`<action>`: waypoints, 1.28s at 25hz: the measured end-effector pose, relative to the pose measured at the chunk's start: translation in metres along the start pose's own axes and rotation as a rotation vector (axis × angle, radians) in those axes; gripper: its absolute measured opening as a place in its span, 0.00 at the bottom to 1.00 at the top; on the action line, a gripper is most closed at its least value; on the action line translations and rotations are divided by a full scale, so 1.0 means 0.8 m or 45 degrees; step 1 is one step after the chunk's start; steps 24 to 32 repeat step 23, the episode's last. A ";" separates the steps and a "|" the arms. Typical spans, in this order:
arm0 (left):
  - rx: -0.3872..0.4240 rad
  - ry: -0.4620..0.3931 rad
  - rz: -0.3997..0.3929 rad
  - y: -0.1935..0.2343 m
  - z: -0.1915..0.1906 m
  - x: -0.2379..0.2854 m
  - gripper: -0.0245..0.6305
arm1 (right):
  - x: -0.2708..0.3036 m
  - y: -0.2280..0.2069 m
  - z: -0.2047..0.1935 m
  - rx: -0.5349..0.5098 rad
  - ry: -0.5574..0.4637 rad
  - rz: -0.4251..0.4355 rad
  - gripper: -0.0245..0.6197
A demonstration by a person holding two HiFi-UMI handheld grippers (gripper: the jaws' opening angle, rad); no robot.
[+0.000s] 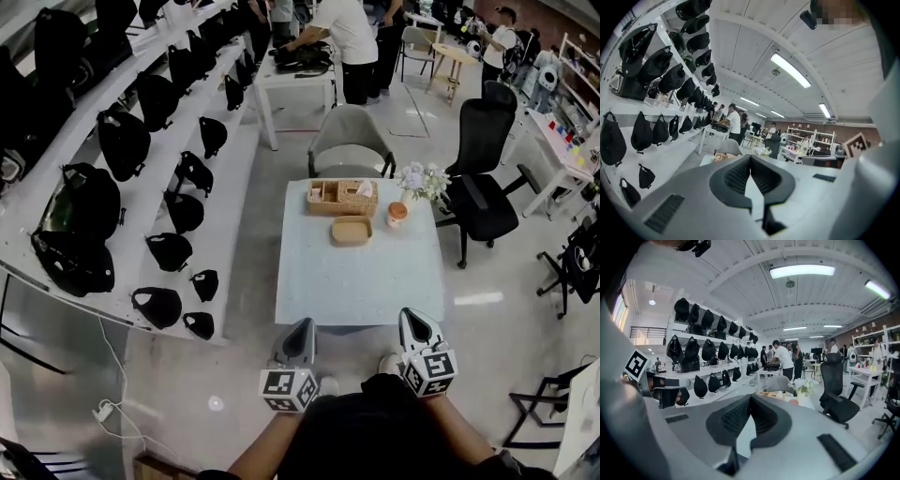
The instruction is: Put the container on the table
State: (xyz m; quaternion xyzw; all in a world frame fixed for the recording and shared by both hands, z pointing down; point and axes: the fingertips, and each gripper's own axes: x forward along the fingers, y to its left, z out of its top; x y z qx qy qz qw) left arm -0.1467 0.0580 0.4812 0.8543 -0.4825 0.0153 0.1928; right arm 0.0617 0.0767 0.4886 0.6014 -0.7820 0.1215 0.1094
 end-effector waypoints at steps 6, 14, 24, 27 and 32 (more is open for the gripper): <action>0.001 -0.008 -0.021 -0.012 -0.005 0.000 0.05 | -0.023 -0.001 -0.004 -0.015 -0.012 -0.035 0.04; 0.029 0.003 -0.072 -0.030 -0.010 0.002 0.05 | -0.036 -0.001 -0.012 -0.030 0.005 -0.047 0.04; 0.017 0.024 -0.050 -0.023 -0.022 0.004 0.05 | -0.027 -0.002 -0.019 -0.015 0.000 -0.033 0.04; 0.017 0.024 -0.050 -0.023 -0.022 0.004 0.05 | -0.027 -0.002 -0.019 -0.015 0.000 -0.033 0.04; 0.017 0.024 -0.050 -0.023 -0.022 0.004 0.05 | -0.027 -0.002 -0.019 -0.015 0.000 -0.033 0.04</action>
